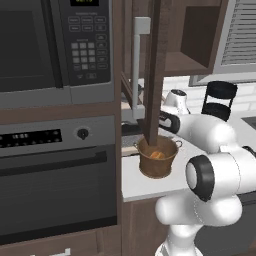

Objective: Open the cabinet, pick up the bread from the cabinet and place it in the basket. Then move the basket to the dining counter.

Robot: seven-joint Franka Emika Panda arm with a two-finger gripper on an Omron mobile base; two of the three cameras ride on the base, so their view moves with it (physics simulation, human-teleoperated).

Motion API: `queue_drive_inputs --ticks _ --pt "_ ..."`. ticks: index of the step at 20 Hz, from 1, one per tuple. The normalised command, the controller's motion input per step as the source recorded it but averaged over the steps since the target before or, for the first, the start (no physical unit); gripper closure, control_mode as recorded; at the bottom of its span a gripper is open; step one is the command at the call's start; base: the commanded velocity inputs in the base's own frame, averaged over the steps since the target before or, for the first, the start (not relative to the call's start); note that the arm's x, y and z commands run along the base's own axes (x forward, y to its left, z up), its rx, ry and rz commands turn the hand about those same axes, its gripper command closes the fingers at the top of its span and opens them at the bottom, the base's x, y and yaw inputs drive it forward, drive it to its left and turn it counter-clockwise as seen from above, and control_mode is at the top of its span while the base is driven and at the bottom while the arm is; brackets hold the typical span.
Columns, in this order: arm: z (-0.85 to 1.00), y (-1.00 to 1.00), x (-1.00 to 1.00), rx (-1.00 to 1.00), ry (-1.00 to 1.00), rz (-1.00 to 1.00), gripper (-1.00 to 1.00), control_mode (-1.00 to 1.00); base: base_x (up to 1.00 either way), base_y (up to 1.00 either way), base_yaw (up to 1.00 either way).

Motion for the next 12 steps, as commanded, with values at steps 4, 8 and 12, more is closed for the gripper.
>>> queue_drive_inputs --ticks 4,8,12 --pt "0.32 -0.06 -0.91 0.00 -0.03 -0.01 -1.00 -1.00 0.00 0.00 0.00" --pt "0.12 -0.49 -0.67 0.00 0.00 -0.15 -1.00 -1.00 0.00 0.00 0.00" --pt "0.00 -0.21 -0.44 0.00 0.00 -0.28 -1.00 -1.00 0.00 0.00 0.00"
